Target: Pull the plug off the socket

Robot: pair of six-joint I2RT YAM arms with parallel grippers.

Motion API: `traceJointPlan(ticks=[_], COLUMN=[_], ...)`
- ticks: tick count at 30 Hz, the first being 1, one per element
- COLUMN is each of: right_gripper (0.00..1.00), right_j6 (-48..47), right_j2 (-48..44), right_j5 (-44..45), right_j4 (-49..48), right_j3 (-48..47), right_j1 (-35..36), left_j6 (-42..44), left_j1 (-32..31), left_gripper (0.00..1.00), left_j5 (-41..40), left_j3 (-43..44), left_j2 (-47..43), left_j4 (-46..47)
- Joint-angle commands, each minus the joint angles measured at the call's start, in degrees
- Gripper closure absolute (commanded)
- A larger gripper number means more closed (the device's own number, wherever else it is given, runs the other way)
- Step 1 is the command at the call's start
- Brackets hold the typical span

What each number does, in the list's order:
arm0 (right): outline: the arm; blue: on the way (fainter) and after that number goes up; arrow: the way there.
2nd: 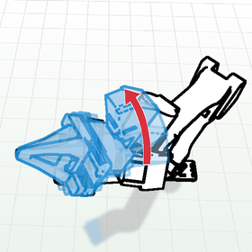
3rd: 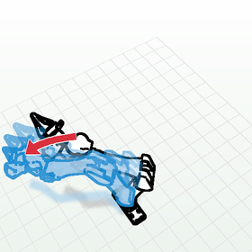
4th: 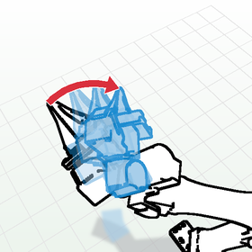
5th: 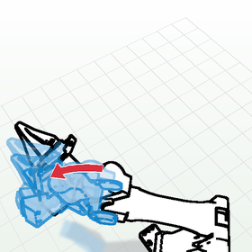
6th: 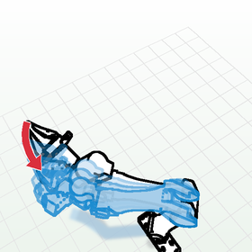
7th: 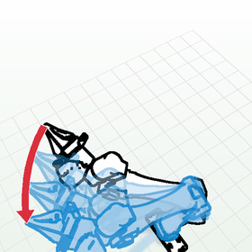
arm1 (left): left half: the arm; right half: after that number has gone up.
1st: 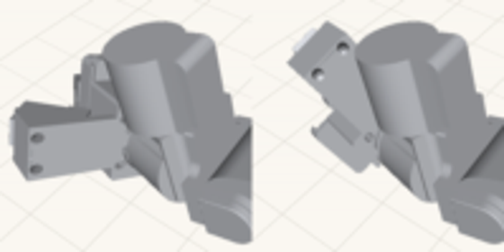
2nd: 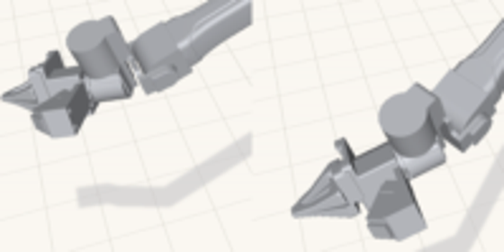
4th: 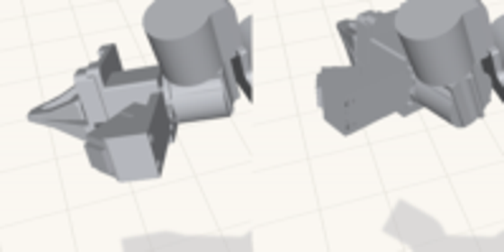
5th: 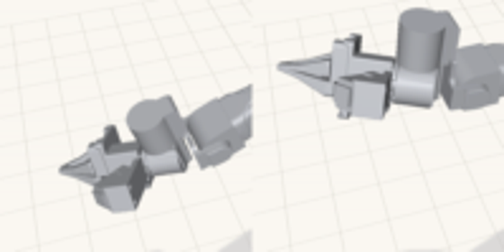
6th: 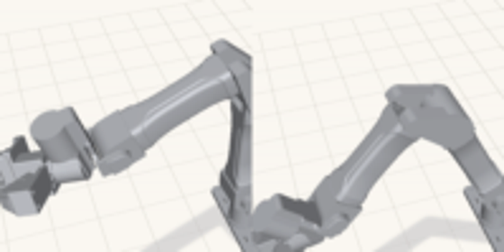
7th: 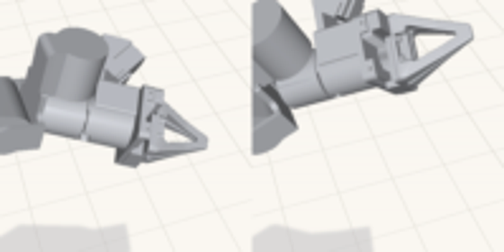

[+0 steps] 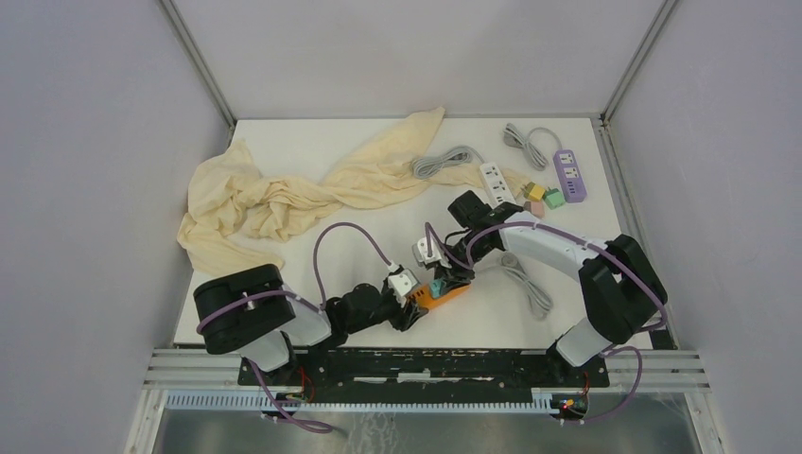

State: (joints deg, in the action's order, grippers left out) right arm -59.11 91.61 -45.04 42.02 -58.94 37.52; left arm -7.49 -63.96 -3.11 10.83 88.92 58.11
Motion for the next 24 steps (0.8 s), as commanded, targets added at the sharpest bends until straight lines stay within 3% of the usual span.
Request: traceJointPlan(ticks=[1,3,5,10,14,18,24], right_gripper=[1.00,1.00,0.99,1.00,1.00,1.00,1.00], right_j6=[-14.8,-18.0,-15.4,9.8,15.8,9.8,-13.5], right_j2=[-4.5,-4.1,-3.8,-3.9,-3.2,-3.8,-4.2], right_j5=[-1.8,-3.8,-4.6,-4.8,-2.1,-2.3,-7.2], right_j4=[4.5,6.5,4.5,-13.4,-17.5,-12.3,5.9], right_j3=[1.8,2.2,2.1,2.8,1.9,1.7,0.6], right_j1=[-2.1,-0.9,1.5,4.9,2.6,-2.4,-4.1], left_j6=[-0.1,-0.1,-0.1,-0.1,-0.5,-0.8,-1.6], left_j1=[0.1,0.2,0.3,0.3,0.3,0.3,1.0], left_gripper=[0.97,0.97,0.97,0.97,0.97,0.97,0.97], left_j5=[-2.0,-2.0,-2.0,-1.9,-1.8,-1.9,-2.1], left_j3=[-0.3,-0.1,0.1,0.5,0.7,0.4,-0.6], left_j2=[0.5,0.1,-0.2,0.0,0.6,0.8,0.5], left_j4=[-0.7,-1.4,-2.3,-2.6,-2.4,-2.2,-1.2])
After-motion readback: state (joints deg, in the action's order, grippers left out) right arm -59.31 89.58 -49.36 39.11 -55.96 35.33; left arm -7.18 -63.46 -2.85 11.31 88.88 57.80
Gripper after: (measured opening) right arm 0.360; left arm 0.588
